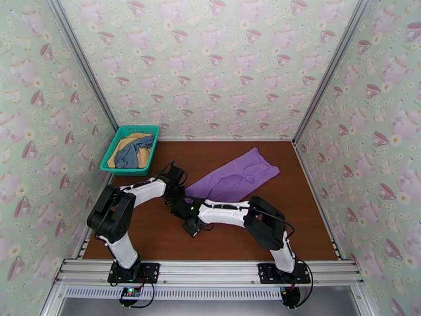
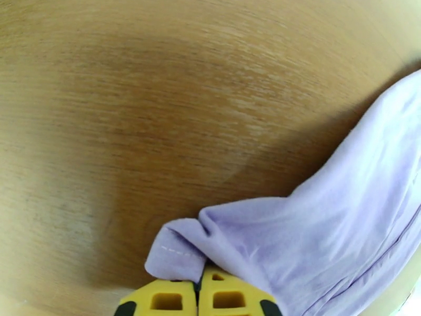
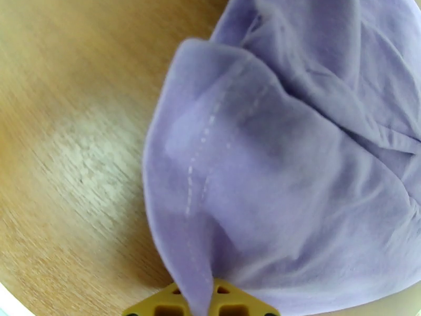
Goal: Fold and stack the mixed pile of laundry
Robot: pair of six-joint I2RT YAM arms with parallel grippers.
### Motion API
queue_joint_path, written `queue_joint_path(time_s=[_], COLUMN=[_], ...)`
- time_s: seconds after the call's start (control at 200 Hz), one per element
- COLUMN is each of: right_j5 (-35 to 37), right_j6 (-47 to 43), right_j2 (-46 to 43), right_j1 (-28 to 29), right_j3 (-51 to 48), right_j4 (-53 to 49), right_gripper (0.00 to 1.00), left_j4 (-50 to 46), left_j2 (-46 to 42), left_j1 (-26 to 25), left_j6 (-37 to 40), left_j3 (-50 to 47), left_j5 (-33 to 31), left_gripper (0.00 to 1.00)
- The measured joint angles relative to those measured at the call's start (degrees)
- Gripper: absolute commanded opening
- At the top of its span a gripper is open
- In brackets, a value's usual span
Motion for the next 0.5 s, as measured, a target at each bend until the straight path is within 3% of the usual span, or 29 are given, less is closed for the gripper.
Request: queue_joint_path(time_s=[0.13,0.316,0.496], right_j5=[-4.3,-7.3,-4.7], right_j6=[-0.1,-0.3,0.7], right_j2=[0.5,0.2,-8.7], right_j1=[0.4,1.6,-1.7], right_j3=[1.5,3.6,-0.2], right_j4=[-0.2,0.2,0.0], right_gripper=[0.0,0.0,0.0], left_j4=[1.5,-8.3,-17.3], left_j2=[-3.0,-8.7,-8.2], left_j1=[1.3,2.9,-0.9], left_j6=[0.3,2.2,4.7], left_j3=[-3.3,-4.4,8.7], left_j5=[0.0,-0.9,-1.0], left_gripper=[0.0,0.0,0.0])
